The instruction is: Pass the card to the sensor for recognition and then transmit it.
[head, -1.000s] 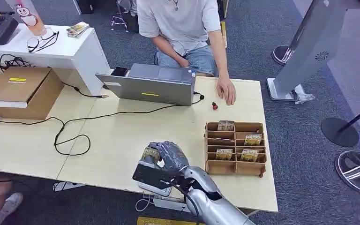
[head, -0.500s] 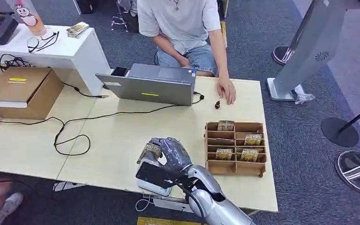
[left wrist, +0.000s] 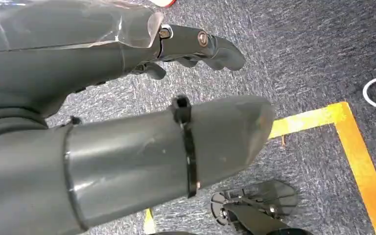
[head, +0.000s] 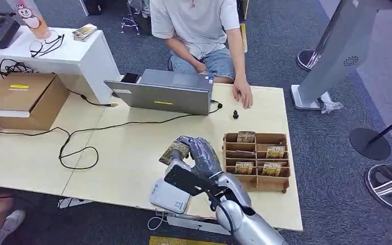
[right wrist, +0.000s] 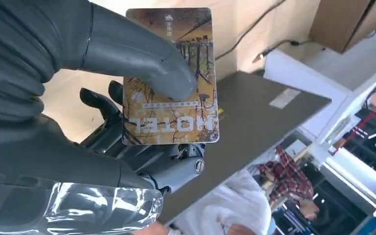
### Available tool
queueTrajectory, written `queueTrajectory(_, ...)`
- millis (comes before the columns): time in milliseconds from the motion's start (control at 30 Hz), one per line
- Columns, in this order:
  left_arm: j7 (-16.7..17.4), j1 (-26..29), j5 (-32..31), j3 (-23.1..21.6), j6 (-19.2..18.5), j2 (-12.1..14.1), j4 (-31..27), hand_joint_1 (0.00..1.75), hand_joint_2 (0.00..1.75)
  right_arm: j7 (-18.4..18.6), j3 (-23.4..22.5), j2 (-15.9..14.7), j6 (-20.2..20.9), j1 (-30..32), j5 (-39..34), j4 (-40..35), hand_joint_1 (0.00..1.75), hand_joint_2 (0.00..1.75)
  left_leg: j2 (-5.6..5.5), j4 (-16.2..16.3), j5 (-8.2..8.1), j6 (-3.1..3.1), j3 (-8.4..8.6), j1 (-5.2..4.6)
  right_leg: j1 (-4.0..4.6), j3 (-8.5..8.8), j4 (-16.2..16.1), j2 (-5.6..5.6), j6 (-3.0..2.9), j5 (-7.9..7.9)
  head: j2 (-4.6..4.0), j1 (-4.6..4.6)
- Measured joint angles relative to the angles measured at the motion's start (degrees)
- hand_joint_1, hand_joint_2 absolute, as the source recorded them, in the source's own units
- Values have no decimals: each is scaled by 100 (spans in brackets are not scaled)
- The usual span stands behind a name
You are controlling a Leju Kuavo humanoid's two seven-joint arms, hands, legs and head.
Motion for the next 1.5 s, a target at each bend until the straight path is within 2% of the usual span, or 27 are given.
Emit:
queueTrajectory(300,59,-52,-37,0,-70,81,-2,0,0,-24,-192,-7,-376,-9,398,-79,175,175,1,0,0,0,0,0,0,0,0,1,0,0,0,2)
queueTrajectory(633,116,-46,-94,-2,55,4,-2,0,0,116,-354,-7,-1008,-11,1075,-70,175,175,0,0,0,0,-1,-1,0,0,0,0,0,0,0,2)
queueTrajectory(933,120,-48,-100,-4,70,-57,-2,0,0,149,-439,-7,-1172,-13,1223,-41,175,175,0,0,0,0,0,0,0,0,0,0,0,0,0,2)
queueTrajectory(1133,479,-155,-103,-4,50,-125,-2,0,0,289,-474,46,-1473,-141,1668,26,175,175,0,0,0,0,-1,-1,0,1,0,-1,0,1,0,2)
queueTrajectory(1267,483,-195,-103,-4,55,-164,0,0,0,402,-474,79,-1784,-243,2052,109,175,175,0,0,0,0,-1,-1,0,1,0,0,0,2,0,2)
queueTrajectory(1500,483,-205,-103,-4,53,-179,-2,0,0,540,-474,94,-1945,-286,2368,225,175,175,0,0,0,0,-1,0,0,0,0,0,0,2,0,2)
